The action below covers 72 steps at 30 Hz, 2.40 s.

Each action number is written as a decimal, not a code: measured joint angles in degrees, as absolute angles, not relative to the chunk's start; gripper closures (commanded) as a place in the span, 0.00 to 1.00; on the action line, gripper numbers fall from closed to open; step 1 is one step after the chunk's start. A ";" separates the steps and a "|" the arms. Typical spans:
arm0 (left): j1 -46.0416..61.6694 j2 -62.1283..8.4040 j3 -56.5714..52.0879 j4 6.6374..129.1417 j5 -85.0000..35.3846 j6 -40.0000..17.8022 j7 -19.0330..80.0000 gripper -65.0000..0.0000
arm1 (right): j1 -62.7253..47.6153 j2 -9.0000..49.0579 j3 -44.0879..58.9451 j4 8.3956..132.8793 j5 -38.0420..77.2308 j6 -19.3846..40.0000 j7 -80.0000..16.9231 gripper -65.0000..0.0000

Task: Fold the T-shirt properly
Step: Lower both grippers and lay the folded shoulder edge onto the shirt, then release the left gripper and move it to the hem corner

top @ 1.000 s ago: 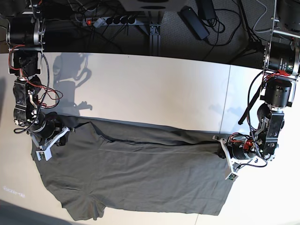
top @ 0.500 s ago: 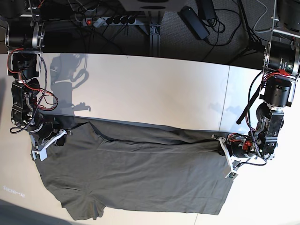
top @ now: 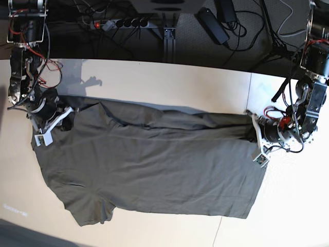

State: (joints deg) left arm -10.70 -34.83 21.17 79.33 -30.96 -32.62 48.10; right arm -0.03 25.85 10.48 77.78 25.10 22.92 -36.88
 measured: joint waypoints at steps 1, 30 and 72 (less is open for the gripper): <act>-9.08 -35.42 20.99 81.17 -31.05 -32.62 48.14 1.00 | -1.52 25.85 11.57 79.29 25.17 22.92 -37.80 1.00; 13.63 -33.74 7.46 98.89 -28.84 -31.51 46.44 0.52 | -15.07 25.87 21.91 86.74 30.63 22.81 -39.51 1.00; -40.66 -18.59 5.23 23.14 -36.73 -30.26 34.22 0.39 | -15.07 25.87 22.04 86.35 30.35 22.85 -39.03 1.00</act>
State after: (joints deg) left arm -40.66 -18.59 5.23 23.14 -36.73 -30.26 34.22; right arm -15.07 25.87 22.04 86.35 30.35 22.85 -39.03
